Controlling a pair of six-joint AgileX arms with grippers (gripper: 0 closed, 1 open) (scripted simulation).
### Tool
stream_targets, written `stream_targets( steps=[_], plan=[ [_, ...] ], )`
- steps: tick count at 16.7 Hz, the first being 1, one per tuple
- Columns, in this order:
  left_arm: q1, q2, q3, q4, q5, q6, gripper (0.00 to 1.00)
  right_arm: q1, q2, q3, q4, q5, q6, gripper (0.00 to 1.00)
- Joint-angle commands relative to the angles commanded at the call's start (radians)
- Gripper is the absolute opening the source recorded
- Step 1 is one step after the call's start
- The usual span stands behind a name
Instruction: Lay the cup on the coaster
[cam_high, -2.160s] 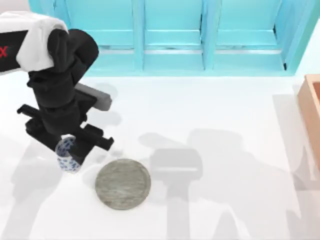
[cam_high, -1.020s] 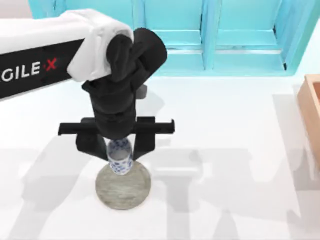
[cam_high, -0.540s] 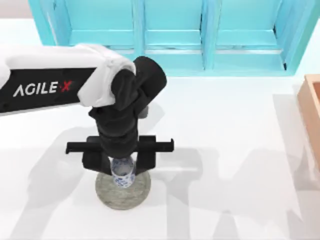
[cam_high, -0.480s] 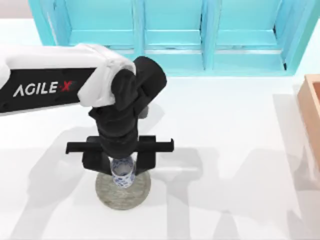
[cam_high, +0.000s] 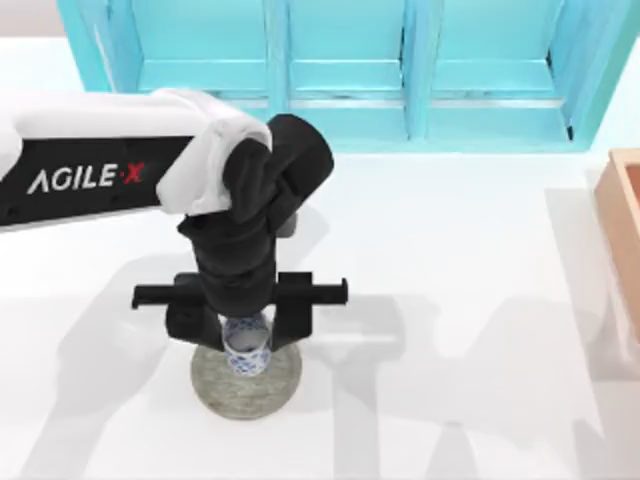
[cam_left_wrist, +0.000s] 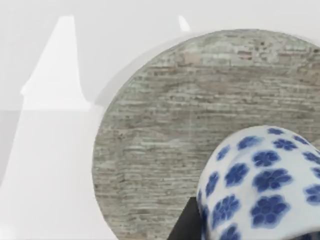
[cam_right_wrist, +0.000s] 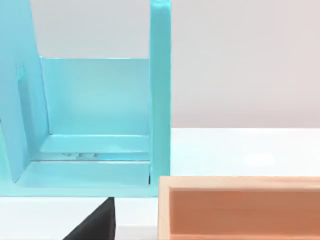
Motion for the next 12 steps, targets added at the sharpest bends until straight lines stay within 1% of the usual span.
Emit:
stream_targets(
  steps=[6,7,12],
  plan=[
    [0.0,0.0,0.0,0.0,0.0,0.0,0.98,0.0,0.0,0.0,0.0,0.0,0.0,1.0],
    [0.0,0.0,0.0,0.0,0.0,0.0,1.0,0.0,0.0,0.0,0.0,0.0,0.0,1.0],
    [0.0,0.0,0.0,0.0,0.0,0.0,1.0,0.0,0.0,0.0,0.0,0.0,0.0,1.0]
  ],
)
